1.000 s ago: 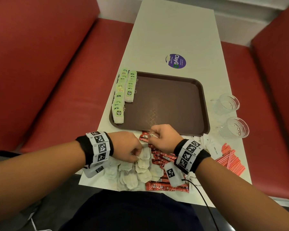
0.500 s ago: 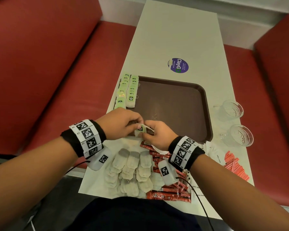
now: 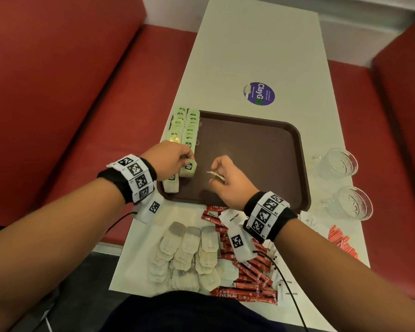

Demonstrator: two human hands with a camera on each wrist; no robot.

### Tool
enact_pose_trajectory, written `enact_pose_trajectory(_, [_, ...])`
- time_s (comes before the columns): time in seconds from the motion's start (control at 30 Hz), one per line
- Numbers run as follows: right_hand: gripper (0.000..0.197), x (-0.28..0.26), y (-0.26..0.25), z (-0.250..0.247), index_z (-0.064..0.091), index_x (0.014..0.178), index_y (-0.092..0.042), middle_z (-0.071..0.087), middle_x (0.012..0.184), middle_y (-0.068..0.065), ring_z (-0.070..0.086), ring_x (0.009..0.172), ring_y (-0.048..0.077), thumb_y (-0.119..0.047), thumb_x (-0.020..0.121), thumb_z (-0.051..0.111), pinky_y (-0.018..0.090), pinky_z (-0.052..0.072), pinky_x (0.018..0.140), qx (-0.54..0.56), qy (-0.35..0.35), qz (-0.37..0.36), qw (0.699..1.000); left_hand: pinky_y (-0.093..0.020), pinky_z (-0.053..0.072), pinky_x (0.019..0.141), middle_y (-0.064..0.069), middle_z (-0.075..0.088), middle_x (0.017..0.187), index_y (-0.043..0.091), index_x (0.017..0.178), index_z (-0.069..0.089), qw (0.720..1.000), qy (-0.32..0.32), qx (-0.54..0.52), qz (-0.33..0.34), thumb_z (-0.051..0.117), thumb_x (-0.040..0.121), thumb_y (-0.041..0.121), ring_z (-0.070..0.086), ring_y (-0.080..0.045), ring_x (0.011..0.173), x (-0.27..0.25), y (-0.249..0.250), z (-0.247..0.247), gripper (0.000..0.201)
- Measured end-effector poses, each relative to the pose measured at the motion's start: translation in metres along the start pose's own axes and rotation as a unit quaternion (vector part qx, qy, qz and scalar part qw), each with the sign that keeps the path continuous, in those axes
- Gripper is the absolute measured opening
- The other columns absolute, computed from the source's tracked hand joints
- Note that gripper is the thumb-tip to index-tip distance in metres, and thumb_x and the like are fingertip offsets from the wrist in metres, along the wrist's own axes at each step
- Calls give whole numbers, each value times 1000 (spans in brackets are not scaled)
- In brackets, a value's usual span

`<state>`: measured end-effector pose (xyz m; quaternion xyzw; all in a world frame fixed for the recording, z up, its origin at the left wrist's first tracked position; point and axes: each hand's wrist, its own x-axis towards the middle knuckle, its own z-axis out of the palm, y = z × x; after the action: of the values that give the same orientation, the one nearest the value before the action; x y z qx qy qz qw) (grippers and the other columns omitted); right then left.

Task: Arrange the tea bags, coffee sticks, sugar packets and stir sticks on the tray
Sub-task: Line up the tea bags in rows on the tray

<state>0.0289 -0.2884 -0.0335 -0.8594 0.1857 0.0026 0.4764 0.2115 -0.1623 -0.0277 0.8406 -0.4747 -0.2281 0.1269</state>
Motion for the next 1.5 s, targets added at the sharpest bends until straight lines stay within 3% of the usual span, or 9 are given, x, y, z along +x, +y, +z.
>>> enact_pose_trajectory(0.1, [19, 0, 1, -4, 41, 102, -15, 48, 72, 2, 38, 55, 11, -6, 91, 53, 31, 38, 58, 6, -4, 10, 1000, -26, 44, 81, 3, 69, 105, 21, 112, 68, 999, -1, 6, -36, 57, 99, 18, 59, -16, 93, 23, -9, -1, 18])
enact_pose_trajectory(0.23, [18, 0, 4, -5, 41, 96, -17, 48, 71, 1, 41, 57, 13, -5, 90, 53, 28, 38, 56, 8, -8, 23, 1000, -33, 51, 87, 2, 70, 105, 24, 108, 70, 995, 46, -5, -87, 61, 96, 21, 62, -18, 98, 48, -15, -7, 15])
enact_pose_trajectory(0.5, [18, 0, 8, -5, 38, 87, -18, 47, 74, 2, 41, 61, 14, -7, 93, 51, 28, 37, 56, 9, -9, 33, 999, -34, 48, 83, 5, 62, 103, 27, 105, 65, 992, 89, 14, -88, 72, 87, 31, 58, -18, 97, 63, -13, -4, 20])
enact_pose_trajectory(0.67, [15, 2, 13, -6, 46, 85, -20, 52, 77, 2, 47, 69, 17, -14, 98, 48, 35, 40, 64, 4, -17, 45, 999, -32, 50, 79, 9, 61, 101, 30, 100, 66, 995, -13, 80, -54, 81, 76, 38, 60, -16, 94, 57, -8, 8, 30])
enact_pose_trajectory(0.9, [6, 6, 14, -6, 53, 92, -20, 61, 74, 0, 54, 65, 13, -16, 96, 52, 36, 46, 66, 7, -18, 51, 999, -34, 53, 80, 8, 67, 99, 30, 102, 67, 992, -35, 107, -59, 75, 80, 48, 62, -16, 92, 55, -10, 6, 29])
enact_pose_trajectory(1.0, [3, 8, 16, -6, 54, 100, -18, 67, 77, 0, 60, 62, 2, -20, 98, 53, 31, 50, 67, 19, -19, 50, 998, -29, 45, 70, 12, 67, 89, 30, 96, 69, 999, 5, 25, -22, 63, 90, 53, 59, -4, 78, 44, 2, -3, 25])
enact_pose_trajectory(1.13, [5, 11, 15, -9, 52, 102, -22, 71, 79, 3, 63, 67, 7, -26, 101, 51, 35, 53, 70, 19, -19, 37, 999, -12, 36, 56, 13, 63, 73, 29, 94, 72, 986, 15, -149, 79, 66, 87, 54, 50, 2, 58, 17, 28, -15, 27])
enact_pose_trajectory(1.27, [14, 14, 12, -9, 52, 104, -19, 72, 79, 2, 63, 67, 7, -33, 103, 49, 35, 53, 68, 11, -18, 16, 1000, -6, 34, 58, 15, 59, 73, 25, 93, 72, 982, 6, -117, 150, 76, 86, 33, 49, 8, 63, 3, 35, -10, 11])
enact_pose_trajectory(1.5, [12, 14, 15, -5, 53, 107, -22, 67, 90, -2, 65, 78, 15, -29, 99, 56, 33, 52, 72, -28, -10, 26, 999, -13, 43, 63, 9, 66, 75, 25, 92, 71, 978, 67, -172, 99, 72, 90, 26, 54, -1, 64, 2, 19, -8, 2])
